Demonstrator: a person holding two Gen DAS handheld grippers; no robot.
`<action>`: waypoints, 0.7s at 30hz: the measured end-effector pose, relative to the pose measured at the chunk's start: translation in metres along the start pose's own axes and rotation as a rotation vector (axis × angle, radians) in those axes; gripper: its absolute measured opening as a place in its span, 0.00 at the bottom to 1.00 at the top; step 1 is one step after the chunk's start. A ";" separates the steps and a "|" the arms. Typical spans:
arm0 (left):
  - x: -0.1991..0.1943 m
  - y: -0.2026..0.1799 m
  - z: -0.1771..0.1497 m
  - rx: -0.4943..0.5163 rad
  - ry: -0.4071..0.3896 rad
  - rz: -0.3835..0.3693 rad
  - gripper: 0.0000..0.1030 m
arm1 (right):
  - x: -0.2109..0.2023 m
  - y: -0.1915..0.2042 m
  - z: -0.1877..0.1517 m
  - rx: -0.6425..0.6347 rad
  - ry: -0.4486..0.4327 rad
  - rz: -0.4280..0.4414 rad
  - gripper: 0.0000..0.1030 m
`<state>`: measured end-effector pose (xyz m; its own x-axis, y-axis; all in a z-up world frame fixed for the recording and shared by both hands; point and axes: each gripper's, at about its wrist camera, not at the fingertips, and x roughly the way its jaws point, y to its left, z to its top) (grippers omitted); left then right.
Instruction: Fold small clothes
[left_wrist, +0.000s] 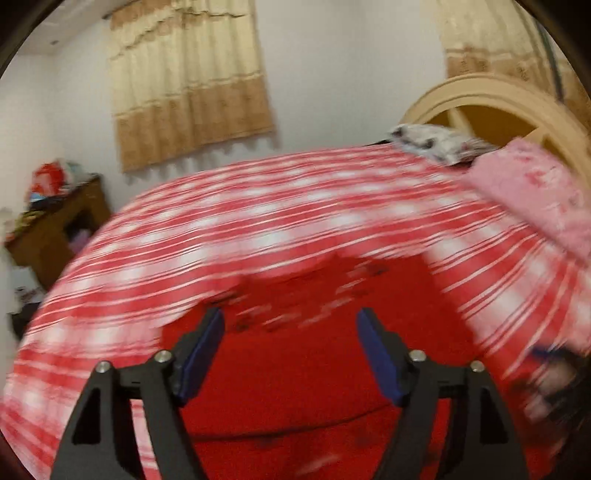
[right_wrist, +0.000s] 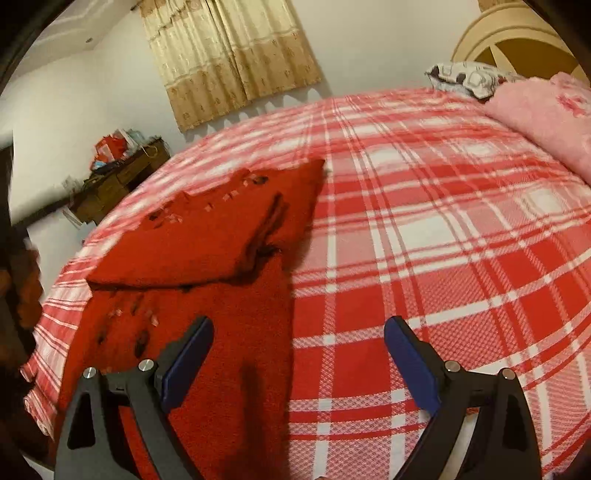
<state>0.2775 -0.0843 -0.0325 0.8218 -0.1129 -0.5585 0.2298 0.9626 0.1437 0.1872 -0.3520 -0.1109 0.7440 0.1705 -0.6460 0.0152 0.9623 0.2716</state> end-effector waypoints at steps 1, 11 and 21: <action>0.002 0.013 -0.009 0.000 0.009 0.046 0.76 | -0.004 0.002 0.003 -0.001 -0.011 0.011 0.91; 0.037 0.128 -0.075 -0.246 0.186 0.232 0.76 | 0.019 0.030 0.046 -0.005 0.110 0.136 0.57; 0.050 0.107 -0.084 -0.203 0.185 0.172 0.76 | 0.075 0.046 0.052 -0.005 0.232 0.074 0.12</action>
<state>0.2996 0.0340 -0.1134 0.7263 0.0846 -0.6822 -0.0278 0.9952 0.0937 0.2781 -0.3060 -0.1096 0.5697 0.2843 -0.7711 -0.0378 0.9463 0.3210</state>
